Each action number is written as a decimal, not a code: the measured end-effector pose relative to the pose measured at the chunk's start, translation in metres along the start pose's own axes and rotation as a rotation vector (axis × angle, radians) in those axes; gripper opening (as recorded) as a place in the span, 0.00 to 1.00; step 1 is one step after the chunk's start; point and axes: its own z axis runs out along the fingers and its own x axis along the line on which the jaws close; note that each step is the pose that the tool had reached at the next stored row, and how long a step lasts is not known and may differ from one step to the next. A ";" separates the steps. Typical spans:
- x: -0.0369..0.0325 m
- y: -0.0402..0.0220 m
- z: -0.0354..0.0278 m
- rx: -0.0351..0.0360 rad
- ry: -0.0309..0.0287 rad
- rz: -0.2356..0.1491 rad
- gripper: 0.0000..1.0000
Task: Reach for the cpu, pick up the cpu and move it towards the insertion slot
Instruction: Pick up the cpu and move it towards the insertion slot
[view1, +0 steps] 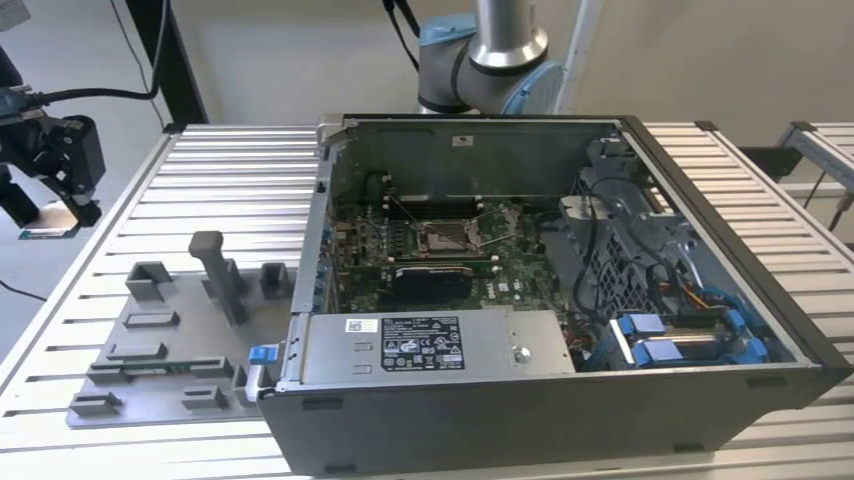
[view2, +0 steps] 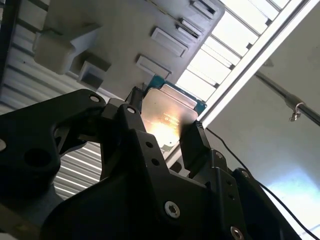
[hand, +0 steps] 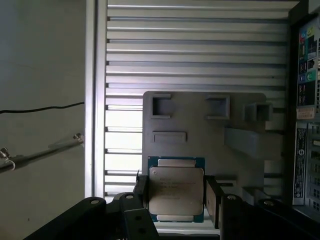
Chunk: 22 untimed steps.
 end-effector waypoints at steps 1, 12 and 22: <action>0.0000 0.0000 -0.0010 0.0000 0.0001 0.000 0.00; 0.0000 0.0002 -0.0048 -0.0002 -0.0023 0.000 0.00; 0.0000 0.0005 -0.0101 -0.0002 -0.0035 0.000 0.00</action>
